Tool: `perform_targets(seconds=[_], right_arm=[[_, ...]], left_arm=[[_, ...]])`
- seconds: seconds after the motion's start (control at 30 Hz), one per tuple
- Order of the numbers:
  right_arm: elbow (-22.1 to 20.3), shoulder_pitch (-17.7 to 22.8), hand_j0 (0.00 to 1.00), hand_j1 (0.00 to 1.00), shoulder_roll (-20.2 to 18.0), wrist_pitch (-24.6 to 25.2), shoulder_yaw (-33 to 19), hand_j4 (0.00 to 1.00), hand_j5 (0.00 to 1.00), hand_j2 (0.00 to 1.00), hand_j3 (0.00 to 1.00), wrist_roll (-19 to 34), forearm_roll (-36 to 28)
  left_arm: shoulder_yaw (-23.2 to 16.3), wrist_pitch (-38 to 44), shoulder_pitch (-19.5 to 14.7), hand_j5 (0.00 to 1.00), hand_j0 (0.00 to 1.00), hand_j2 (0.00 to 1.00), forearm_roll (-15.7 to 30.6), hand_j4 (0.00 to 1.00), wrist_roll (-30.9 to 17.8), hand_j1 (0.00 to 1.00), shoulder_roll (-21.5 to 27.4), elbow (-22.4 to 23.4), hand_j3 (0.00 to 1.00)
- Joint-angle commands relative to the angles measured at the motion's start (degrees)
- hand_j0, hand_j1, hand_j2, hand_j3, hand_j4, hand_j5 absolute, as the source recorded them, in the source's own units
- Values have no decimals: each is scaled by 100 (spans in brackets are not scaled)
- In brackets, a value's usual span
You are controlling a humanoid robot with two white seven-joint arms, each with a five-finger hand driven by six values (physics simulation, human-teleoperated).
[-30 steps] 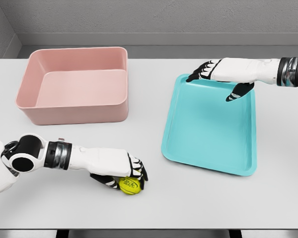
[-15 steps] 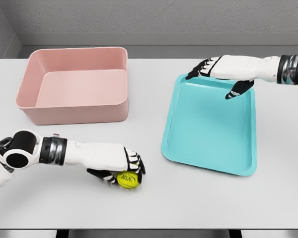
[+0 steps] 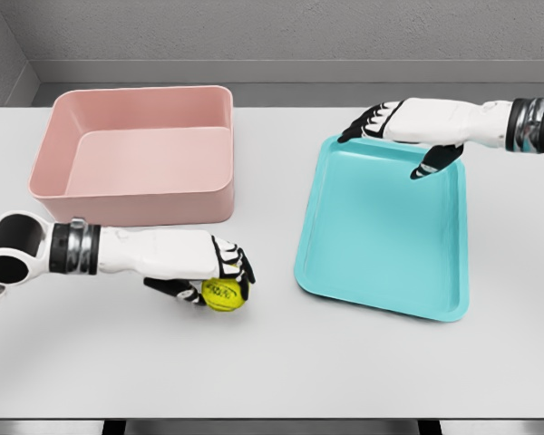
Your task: Put the tennis from the blue tray into the pink basket with both arms
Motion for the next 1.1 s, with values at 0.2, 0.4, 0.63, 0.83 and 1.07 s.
perform_targets(seconds=[0.2, 0.4, 0.63, 0.83, 1.07], right_arm=[[-1, 0, 100, 100, -4, 13, -66, 100, 100, 100, 100, -5, -35], [-106, -9, 100, 100, -4, 13, -66, 100, 100, 100, 100, 4, -35], [-106, -9, 100, 100, -4, 13, -66, 100, 100, 100, 100, -5, -35], [-106, -9, 100, 100, 5, 13, -66, 100, 100, 100, 100, -5, -35], [-106, 0, 100, 100, 5, 13, -66, 100, 100, 100, 100, -5, -35]], left_arm=[[64, 13, -132, 39, 39, 39, 160, 39, 3, 39, 34, 282, 39], [64, 13, -308, 39, 39, 39, 257, 39, 12, 39, 34, 493, 39], [64, 13, -510, 39, 39, 39, 309, 39, 3, 39, 34, 695, 39], [64, 13, -633, 39, 39, 39, 362, 39, 12, 39, 34, 739, 39], [64, 13, -747, 39, 39, 39, 415, 39, 12, 39, 43, 835, 39]])
